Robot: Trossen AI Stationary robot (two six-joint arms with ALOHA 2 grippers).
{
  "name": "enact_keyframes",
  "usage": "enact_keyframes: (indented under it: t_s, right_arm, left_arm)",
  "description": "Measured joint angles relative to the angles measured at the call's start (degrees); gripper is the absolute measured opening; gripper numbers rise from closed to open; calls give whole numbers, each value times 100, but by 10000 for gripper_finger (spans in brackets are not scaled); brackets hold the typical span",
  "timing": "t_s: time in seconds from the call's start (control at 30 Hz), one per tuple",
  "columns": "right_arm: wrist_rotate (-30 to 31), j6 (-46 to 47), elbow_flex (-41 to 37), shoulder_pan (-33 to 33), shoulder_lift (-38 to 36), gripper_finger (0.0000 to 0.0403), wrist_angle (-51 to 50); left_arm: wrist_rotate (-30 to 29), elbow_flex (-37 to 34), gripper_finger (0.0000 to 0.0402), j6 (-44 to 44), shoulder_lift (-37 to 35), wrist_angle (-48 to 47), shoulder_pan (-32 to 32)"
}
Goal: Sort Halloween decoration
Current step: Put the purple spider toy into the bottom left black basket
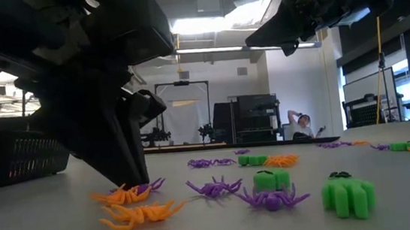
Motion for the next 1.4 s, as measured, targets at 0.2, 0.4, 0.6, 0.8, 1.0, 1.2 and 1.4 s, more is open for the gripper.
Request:
enact_keyframes:
  t_s: [0.2, 0.4, 0.6, 0.8, 1.0, 1.2, 1.4]
  right_arm:
    - [0, -1, 0, 1, -1, 5, 1]
    - [0, 1, 0, 0, 0, 5, 1]
    - [0, 1, 0, 1, 2, 5, -9]
    - [-2, 1, 0, 3, 2, 5, -23]
    - [-2, 1, 0, 3, 2, 5, -19]
    - [-7, 1, 0, 3, 2, 5, -24]
    - [-7, 1, 0, 3, 2, 5, -24]
  left_arm:
    - [-78, 96, 4, 4, -25, -109, 4]
    - [-513, 554, 0, 153, -96, -1066, 16]
    - [-843, 1234, 0, 195, -371, -2418, -1]
    - [-974, 1561, 0, 117, -464, -2758, -98]
    - [-722, 1414, 18, -186, -222, -2661, -66]
    - [-735, 1367, 70, -197, 75, -2629, -60]
    - [-758, 1368, 103, -216, 365, -2587, 25]
